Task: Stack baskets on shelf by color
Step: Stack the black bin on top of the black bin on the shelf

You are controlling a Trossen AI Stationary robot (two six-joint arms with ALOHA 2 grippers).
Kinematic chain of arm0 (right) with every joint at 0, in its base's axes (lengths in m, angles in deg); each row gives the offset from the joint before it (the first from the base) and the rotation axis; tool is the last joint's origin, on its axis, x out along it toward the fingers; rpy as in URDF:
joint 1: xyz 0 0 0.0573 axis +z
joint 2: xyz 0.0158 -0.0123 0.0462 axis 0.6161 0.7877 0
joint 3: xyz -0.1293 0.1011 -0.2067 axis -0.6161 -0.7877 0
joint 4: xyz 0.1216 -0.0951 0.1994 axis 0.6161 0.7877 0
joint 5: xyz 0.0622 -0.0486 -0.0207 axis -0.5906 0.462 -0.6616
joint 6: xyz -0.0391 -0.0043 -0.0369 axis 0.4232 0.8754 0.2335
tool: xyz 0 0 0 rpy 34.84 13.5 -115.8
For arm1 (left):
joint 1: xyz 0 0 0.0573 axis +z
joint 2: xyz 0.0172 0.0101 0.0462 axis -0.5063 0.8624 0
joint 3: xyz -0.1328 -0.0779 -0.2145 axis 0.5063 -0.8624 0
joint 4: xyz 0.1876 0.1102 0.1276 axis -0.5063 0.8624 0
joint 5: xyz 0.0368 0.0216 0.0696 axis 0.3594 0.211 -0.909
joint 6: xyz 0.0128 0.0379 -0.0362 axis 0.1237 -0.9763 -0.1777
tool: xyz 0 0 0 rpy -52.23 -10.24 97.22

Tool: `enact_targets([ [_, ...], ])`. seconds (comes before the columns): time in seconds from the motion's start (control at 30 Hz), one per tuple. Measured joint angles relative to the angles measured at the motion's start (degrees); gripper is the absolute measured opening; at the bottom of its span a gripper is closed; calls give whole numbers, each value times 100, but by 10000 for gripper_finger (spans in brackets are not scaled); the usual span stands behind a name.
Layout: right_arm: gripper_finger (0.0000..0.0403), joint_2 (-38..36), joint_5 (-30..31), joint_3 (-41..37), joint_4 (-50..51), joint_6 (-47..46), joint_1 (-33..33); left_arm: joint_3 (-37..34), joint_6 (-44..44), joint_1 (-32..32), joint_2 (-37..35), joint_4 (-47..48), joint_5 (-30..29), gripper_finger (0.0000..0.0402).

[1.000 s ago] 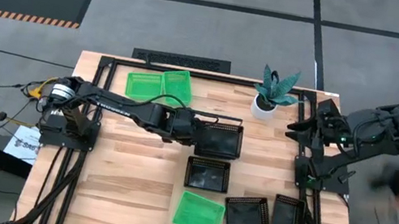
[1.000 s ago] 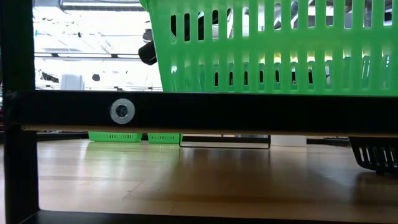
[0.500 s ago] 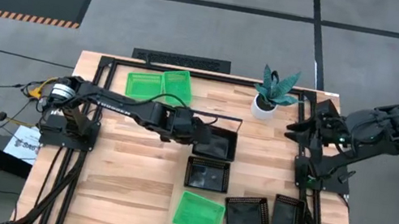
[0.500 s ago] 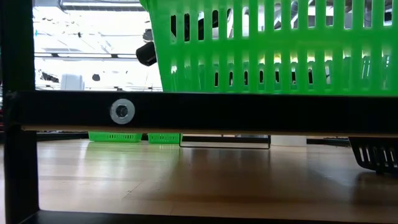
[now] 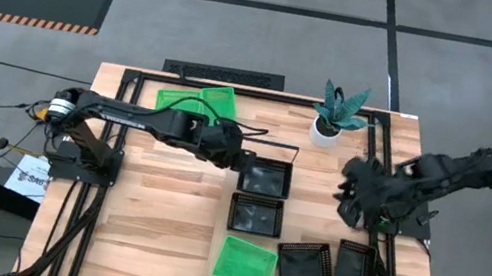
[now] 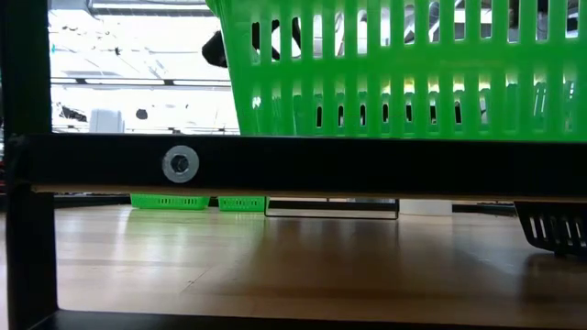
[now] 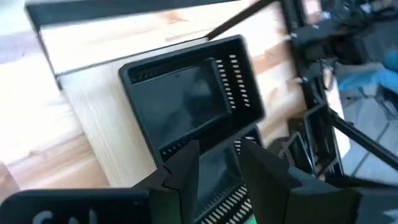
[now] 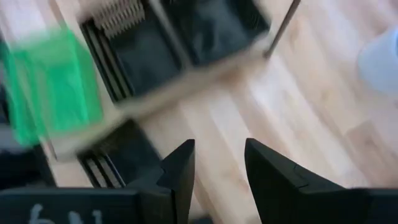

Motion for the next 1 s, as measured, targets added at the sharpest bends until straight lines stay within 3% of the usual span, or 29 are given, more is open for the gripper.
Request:
enact_targets([
  [0.13, 161, 55, -401, -698, -189, -328, 376, 2, -160, -35, -185, -8, 96, 103],
  [0.27, 161, 46, -940, -1522, -1120, -92, 713, 3, -321, -127, -292, -43, 96, 113],
  [0.4, 161, 60, -1428, -2285, -2352, 292, 1066, 4, -560, -294, -290, -285, 113, 142],
  [0.53, 165, 372, -1490, -2841, -3163, 632, 1267, 7, -812, -478, -290, -580, 133, 174],
  [0.73, 165, 1123, -1501, -3169, -3214, 1043, 1186, 7, -1034, -546, -290, -592, 252, 201],
  [1.0, 163, 1790, -1890, -3188, -3616, 1139, 1113, 7, -1187, -557, -290, -563, 503, 204],
])
